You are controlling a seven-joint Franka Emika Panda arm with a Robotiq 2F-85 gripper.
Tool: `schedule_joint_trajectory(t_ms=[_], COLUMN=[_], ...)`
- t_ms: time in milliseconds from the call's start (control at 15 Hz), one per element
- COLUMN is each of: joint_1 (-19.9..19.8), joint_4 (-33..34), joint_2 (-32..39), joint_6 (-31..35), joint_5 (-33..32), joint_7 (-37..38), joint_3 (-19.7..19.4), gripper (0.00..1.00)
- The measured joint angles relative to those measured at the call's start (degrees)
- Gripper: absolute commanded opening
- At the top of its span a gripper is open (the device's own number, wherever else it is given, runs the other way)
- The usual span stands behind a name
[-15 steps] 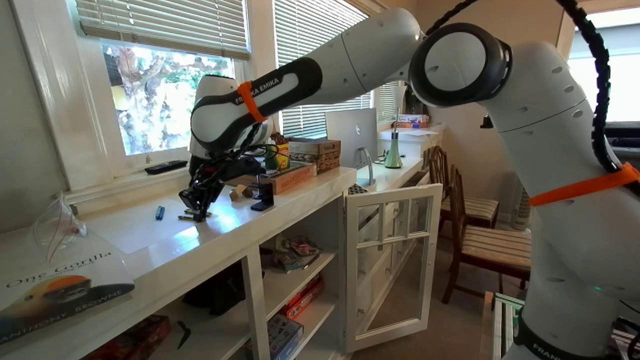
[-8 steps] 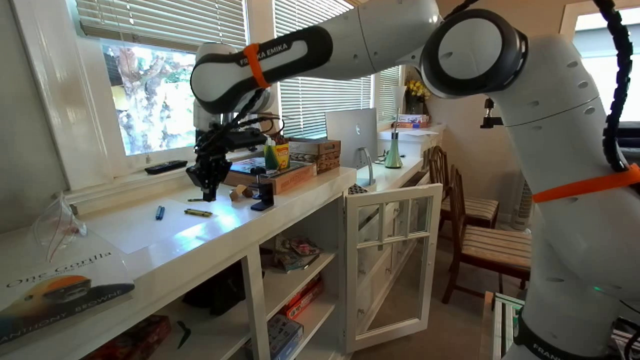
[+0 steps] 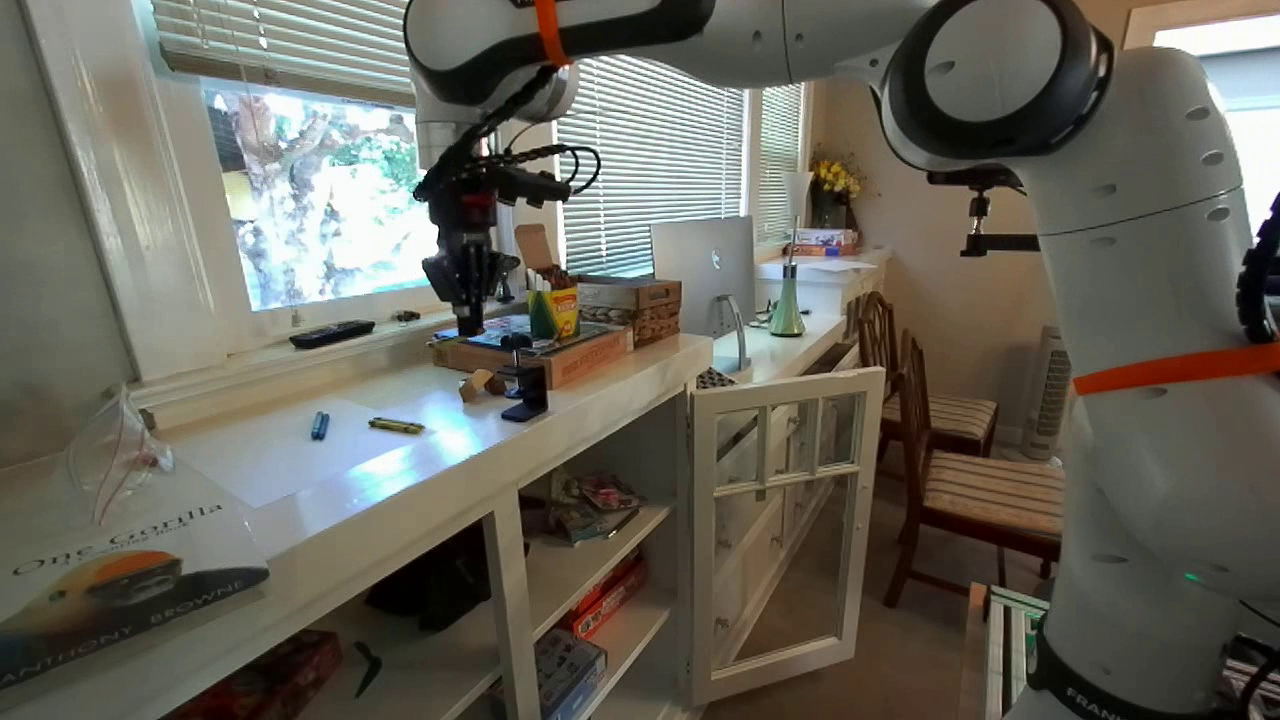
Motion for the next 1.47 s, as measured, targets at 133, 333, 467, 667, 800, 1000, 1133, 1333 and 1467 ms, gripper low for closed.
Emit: schedule_joint_trajectory(t_ms=[133,333,467,667,800,1000,1133,1333,1467], joint_1=[-0.6,-2.1,-3.5,-5.6,-6.6,-7.7,-8.3,-9.0,-9.2], joint_4=[0.8,1.3,1.5,1.9,2.6,3.5,4.0,4.5,4.5], joint_2=[-0.7,-1.7,-2.5,-3.6,-3.8,-3.8,-3.7,-3.6,-3.6], joint_6=[-4.0,-8.9,-12.0,-16.7,-19.2,-21.2,-21.4,-21.4,-21.4], joint_5=[0.1,0.7,0.9,1.0,1.0,1.0,0.9,0.7,0.7], joint_7=[-2.0,-5.6,-8.1,-11.0,-12.0,-12.5,-12.5,-12.3,-12.2], joint_3=[0.0,-0.1,-0.2,-1.0,-1.5,-2.0,-2.5,-3.5,-3.6], gripper=[0.03,0.03,0.03,0.03,0.03,0.03,0.03,0.1,0.1])
